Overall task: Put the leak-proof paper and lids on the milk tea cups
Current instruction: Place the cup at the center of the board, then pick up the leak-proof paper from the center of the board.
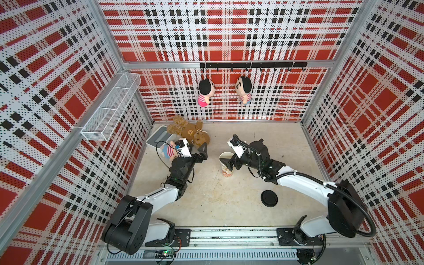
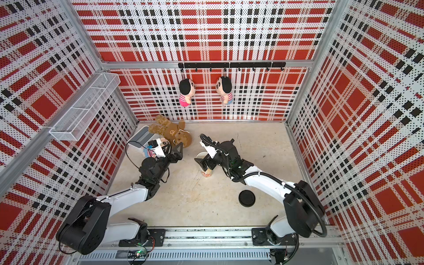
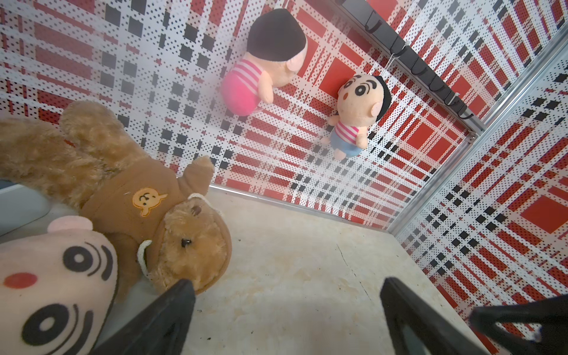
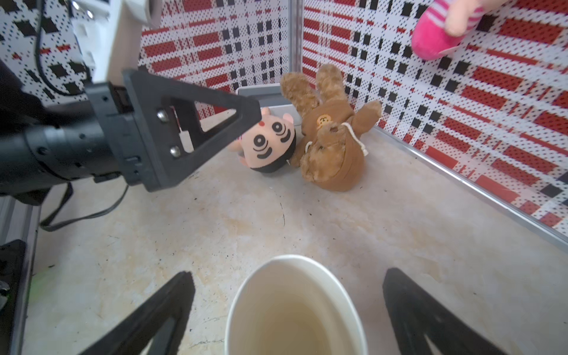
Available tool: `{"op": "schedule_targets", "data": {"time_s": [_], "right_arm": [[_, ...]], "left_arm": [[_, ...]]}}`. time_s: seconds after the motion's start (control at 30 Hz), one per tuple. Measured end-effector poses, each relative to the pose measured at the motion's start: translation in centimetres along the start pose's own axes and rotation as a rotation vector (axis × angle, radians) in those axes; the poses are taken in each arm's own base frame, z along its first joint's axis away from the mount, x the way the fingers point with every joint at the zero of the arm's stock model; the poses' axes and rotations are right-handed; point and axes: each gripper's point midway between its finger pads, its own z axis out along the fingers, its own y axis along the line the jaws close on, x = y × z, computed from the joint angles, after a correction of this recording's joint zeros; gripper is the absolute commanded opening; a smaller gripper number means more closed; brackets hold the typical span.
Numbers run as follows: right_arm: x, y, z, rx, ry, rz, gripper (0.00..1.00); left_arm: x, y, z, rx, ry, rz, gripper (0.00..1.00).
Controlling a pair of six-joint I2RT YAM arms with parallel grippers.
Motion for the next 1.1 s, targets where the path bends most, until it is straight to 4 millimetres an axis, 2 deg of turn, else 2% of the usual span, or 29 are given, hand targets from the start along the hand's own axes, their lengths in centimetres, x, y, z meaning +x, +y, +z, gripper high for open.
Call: {"op": "schedule_targets", "data": {"time_s": [0.13,0.23,0.33,0.4,0.43,0.6,0.7,0.8,0.9,1.1], "right_arm": [[-2.0,-2.4,-4.6,0.184,-0.084,0.089,1.0],[-1.4,-5.2,-7.6,0.321,-0.094,0.173,1.0],[1.7,-9.4,-9.0,0.442,-0.017,0.303,0.96],[5.6,-11.8,-9.5,0.535,0.094,0.398,0.91],[7.4,-12.2,-9.5,0.559,0.154,0.433,0.89],[19.0,-11.3,-9.1,0.628,0.57,0.565,0.86],[23.2,-10.7,-10.2,0.667,0.734,0.609,0.83],[24.7,-10.7,-11.1,0.699,0.796,0.641,0.8],[24.9,-10.7,-11.2,0.707,0.8,0.662,0.77],[26.7,-10.6,-11.8,0.733,0.837,0.715,0.72]], "left_arm": [[-0.4,0.1,-0.2,0.002,-0.002,0.0,0.98],[-0.5,0.1,-0.3,0.009,0.007,0.001,0.98],[-0.3,-0.2,-0.1,0.021,0.028,0.001,0.98],[-0.3,-0.4,0.1,0.033,0.042,0.0,0.98],[-0.4,-0.5,0.2,0.038,0.048,0.0,0.98],[-0.9,-1.1,0.7,0.075,0.071,-0.004,0.98],[-1.0,-1.2,0.8,0.085,0.076,-0.006,0.98],[-0.8,-1.1,0.8,0.082,0.087,-0.006,0.98],[-0.8,-1.0,0.7,0.078,0.09,-0.004,0.98],[-1.8,-1.4,0.3,0.085,0.063,0.01,0.98]]}}
